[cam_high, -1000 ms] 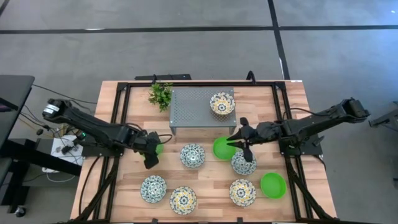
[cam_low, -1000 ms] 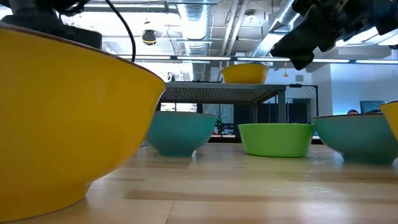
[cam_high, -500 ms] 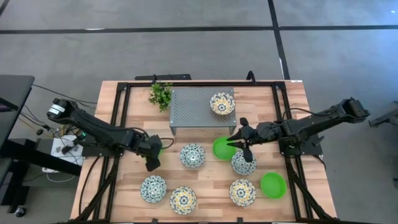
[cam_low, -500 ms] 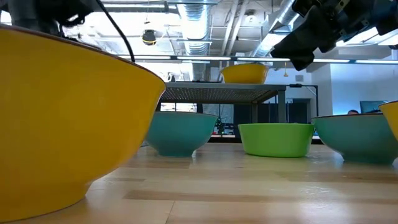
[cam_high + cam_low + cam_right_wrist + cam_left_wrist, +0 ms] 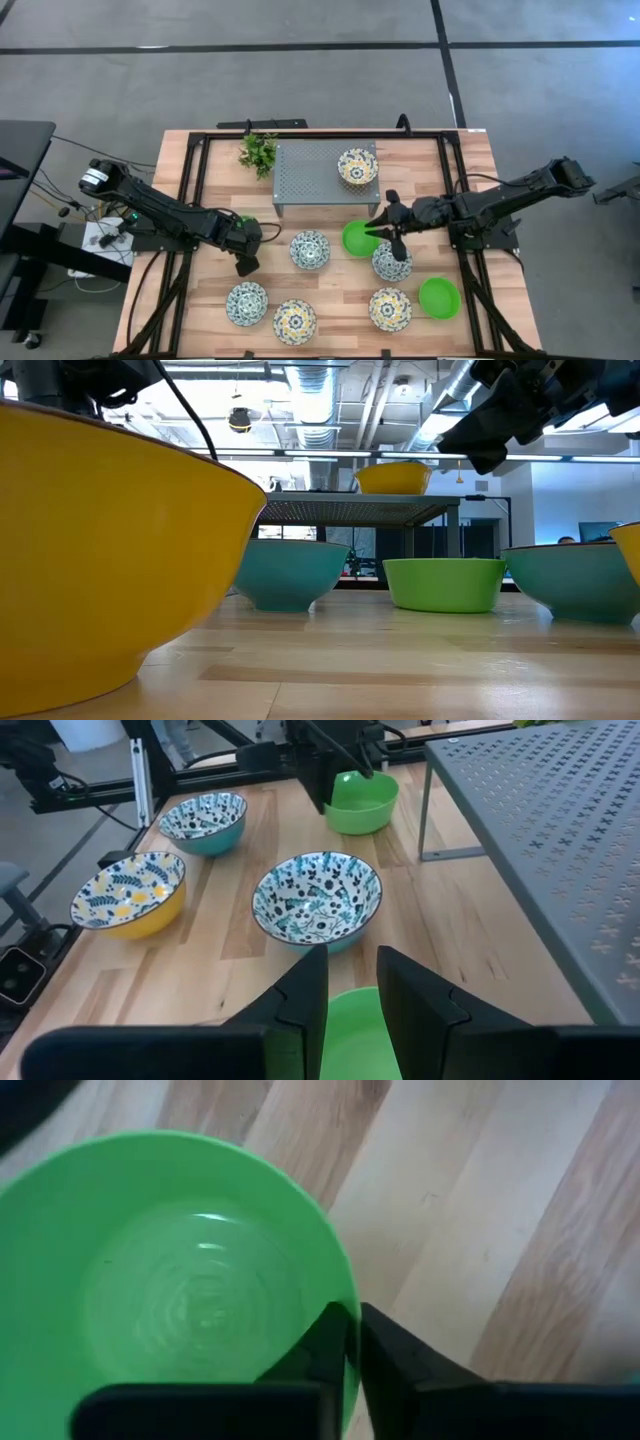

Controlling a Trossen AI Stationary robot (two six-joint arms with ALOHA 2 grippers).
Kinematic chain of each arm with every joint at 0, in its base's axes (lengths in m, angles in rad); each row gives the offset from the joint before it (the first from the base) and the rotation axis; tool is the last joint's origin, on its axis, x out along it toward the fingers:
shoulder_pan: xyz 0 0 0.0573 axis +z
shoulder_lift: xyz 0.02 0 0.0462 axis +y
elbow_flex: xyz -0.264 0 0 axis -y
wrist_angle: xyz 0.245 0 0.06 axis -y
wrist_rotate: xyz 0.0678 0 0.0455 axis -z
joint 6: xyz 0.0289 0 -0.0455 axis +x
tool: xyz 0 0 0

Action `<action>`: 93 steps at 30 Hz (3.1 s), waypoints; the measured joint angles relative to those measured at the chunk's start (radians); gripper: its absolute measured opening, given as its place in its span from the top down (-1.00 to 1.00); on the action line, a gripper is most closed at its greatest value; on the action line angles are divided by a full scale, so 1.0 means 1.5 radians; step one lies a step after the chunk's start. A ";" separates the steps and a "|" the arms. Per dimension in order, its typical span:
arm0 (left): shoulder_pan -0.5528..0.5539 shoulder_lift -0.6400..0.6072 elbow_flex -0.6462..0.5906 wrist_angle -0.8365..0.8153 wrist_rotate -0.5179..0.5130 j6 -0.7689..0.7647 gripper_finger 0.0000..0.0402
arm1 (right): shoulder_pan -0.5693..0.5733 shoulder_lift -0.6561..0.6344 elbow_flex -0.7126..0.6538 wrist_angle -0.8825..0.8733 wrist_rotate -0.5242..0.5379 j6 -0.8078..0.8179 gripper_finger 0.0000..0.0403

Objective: Pick & Place Mini bowls
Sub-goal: Put the left green bowl on the shelf

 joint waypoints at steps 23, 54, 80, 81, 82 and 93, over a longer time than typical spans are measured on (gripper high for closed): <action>-0.011 -0.285 0.123 0.000 -0.049 0.091 0.97 | 0.002 0.000 0.001 -0.007 0.000 0.001 0.58; 0.251 0.089 0.272 0.202 -0.064 0.703 0.96 | -0.009 0.000 0.001 0.000 0.003 -0.034 0.58; 0.308 0.098 0.272 0.253 -0.044 0.698 0.84 | -0.009 0.000 0.001 -0.005 0.002 -0.036 0.58; 0.308 0.098 0.272 0.255 -0.045 0.698 0.82 | -0.009 0.000 0.001 -0.005 0.002 -0.036 0.58; 0.308 0.098 0.272 0.257 -0.044 0.698 0.81 | -0.009 0.000 0.001 -0.005 0.002 -0.036 0.58; 0.308 0.113 0.271 0.265 -0.041 0.698 0.64 | -0.009 0.000 0.001 -0.005 0.001 -0.036 0.58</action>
